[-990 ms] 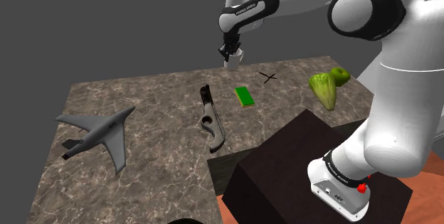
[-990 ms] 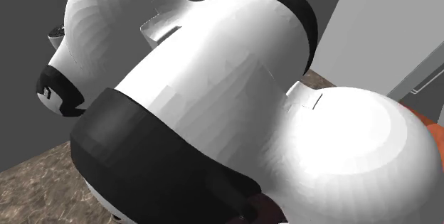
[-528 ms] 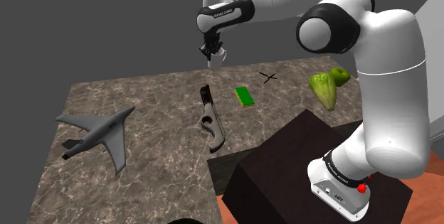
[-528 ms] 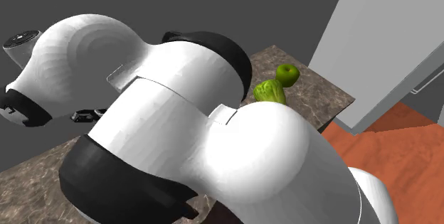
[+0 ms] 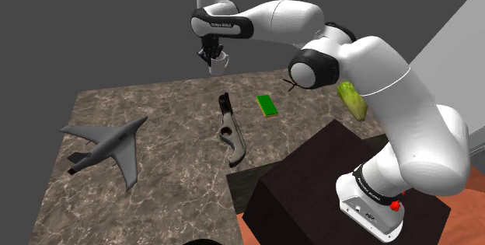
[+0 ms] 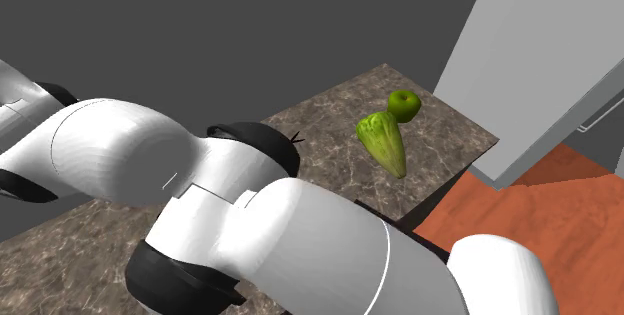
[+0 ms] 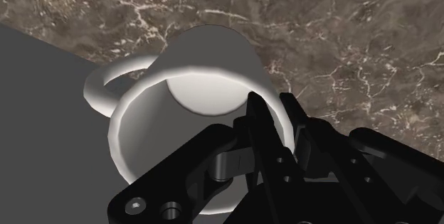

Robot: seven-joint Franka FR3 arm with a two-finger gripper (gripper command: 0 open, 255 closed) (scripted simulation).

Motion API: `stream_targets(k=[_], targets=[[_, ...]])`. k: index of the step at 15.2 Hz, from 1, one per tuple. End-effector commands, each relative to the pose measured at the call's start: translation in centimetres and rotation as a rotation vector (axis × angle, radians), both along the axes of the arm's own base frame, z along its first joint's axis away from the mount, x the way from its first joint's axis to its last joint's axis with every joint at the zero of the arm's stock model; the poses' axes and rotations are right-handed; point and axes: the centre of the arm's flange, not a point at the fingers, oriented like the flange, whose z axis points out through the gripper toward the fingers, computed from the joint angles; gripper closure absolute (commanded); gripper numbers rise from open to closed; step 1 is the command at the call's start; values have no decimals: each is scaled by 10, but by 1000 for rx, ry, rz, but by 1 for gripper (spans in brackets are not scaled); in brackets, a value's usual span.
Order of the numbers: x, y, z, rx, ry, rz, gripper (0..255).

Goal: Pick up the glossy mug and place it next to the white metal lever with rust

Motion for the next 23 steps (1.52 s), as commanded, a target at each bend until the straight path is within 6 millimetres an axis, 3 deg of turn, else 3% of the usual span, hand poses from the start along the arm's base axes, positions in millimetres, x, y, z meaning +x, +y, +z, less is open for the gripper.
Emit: stream_targets(k=[1,18,23], targets=[[3,2,-6,0,0,0,255],[3,2,-98,0,0,0,255],[3,2,-98,0,0,0,255]])
